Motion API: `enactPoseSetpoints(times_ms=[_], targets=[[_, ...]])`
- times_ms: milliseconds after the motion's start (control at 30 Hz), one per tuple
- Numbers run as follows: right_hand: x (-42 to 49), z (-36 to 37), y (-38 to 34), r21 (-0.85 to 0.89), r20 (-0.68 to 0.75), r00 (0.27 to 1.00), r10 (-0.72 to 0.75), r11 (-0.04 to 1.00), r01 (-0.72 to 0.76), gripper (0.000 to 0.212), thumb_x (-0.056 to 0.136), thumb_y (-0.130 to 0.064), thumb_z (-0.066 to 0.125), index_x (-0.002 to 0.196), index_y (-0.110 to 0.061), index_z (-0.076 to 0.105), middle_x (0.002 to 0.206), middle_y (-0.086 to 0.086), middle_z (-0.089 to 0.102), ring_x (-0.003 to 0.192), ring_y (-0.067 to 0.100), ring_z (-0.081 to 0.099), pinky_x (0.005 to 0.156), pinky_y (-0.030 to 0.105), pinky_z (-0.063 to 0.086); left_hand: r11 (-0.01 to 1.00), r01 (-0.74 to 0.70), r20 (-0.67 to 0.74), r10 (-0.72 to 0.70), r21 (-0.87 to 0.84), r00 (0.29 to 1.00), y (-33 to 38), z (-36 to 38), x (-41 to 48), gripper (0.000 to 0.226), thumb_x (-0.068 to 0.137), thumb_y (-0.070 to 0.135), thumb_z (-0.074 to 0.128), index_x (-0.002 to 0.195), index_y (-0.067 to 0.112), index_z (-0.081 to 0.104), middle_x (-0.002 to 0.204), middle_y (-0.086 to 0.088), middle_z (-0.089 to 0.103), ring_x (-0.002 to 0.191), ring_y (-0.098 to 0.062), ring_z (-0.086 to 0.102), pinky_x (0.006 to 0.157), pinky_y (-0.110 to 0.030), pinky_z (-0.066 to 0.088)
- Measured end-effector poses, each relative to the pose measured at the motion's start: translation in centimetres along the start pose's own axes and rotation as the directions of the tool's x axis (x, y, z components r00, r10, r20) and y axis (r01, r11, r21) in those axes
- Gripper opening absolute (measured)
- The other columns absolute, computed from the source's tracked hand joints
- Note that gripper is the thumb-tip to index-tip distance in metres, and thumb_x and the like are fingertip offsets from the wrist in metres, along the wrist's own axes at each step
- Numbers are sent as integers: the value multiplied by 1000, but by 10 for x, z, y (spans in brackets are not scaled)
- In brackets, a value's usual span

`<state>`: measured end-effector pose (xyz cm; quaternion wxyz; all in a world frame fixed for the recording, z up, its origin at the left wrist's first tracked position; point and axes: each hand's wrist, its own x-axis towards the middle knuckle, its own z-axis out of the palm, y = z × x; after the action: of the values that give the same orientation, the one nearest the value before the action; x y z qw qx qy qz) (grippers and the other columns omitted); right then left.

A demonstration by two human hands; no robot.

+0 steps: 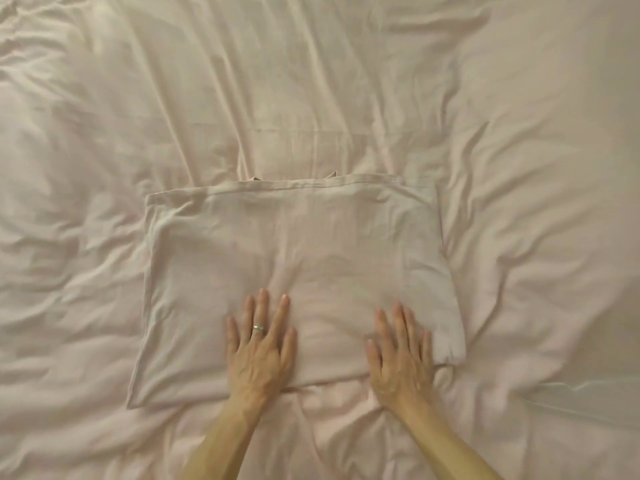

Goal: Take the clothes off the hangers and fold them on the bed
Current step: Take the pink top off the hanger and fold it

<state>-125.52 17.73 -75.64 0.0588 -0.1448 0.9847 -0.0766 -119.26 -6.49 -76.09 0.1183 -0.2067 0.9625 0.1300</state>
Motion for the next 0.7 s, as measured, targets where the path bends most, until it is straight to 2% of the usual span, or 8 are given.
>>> enactPoseSetpoints(times_ms=[133,200,267,367,433,533,600,700], targets=[[-20,-24,59,10,-113,966,232,973,-232,55,97,-35,48,144,-6,50,150,22,44,134,39,46,106,51,36,990,126,103,-119,-66,988,26,0,-13,69,93,63,16,158,43,2,168,3,-7,154,-22,-9,121,-53,-7],[-20,-34,80,190,-95,898,430,893,-408,58,90,-38,54,136,-2,53,131,24,55,111,41,56,91,49,46,995,69,102,-62,-67,993,46,5,-20,72,93,65,24,159,40,9,168,-2,0,154,-26,-3,119,-55,-6],[-19,-48,93,410,43,845,533,762,-502,51,86,-44,56,118,-4,59,105,18,65,94,40,64,80,45,51,996,-80,90,84,-49,992,68,11,-31,76,90,66,36,158,36,20,167,-5,14,153,-29,9,117,-57,1],[-13,-64,103,508,314,806,501,629,-589,26,90,-36,70,88,-12,59,80,0,65,87,33,65,72,35,43,956,-290,103,294,-50,950,108,17,-48,87,79,65,55,157,37,26,166,-7,17,152,-32,18,117,-59,13],[-9,-60,111,544,446,773,451,550,-634,28,83,-38,77,82,-18,58,79,-3,68,86,31,67,72,39,47,940,-335,103,340,-65,935,136,20,-55,92,71,52,67,155,39,30,165,-6,19,150,-32,24,115,-62,26],[-9,-52,126,624,494,773,398,458,-634,40,70,-47,86,97,-26,63,87,-4,76,83,23,74,78,47,58,947,-311,62,316,-79,947,171,22,-59,90,68,31,77,149,38,40,159,-8,36,145,-35,36,108,-63,37],[-9,-58,130,693,479,805,350,413,-591,29,80,-26,84,99,-26,62,86,-6,77,79,17,74,75,37,58,958,-280,61,283,-55,957,189,18,-56,76,70,28,78,140,37,50,151,-7,46,139,-37,43,100,-65,44],[-12,-66,136,718,456,837,302,431,-547,19,84,-25,80,97,-24,64,83,-3,75,77,14,72,74,31,56,979,-200,69,202,-28,977,201,18,-53,53,71,23,78,120,32,59,139,-5,55,134,-37,49,86,-64,50]])
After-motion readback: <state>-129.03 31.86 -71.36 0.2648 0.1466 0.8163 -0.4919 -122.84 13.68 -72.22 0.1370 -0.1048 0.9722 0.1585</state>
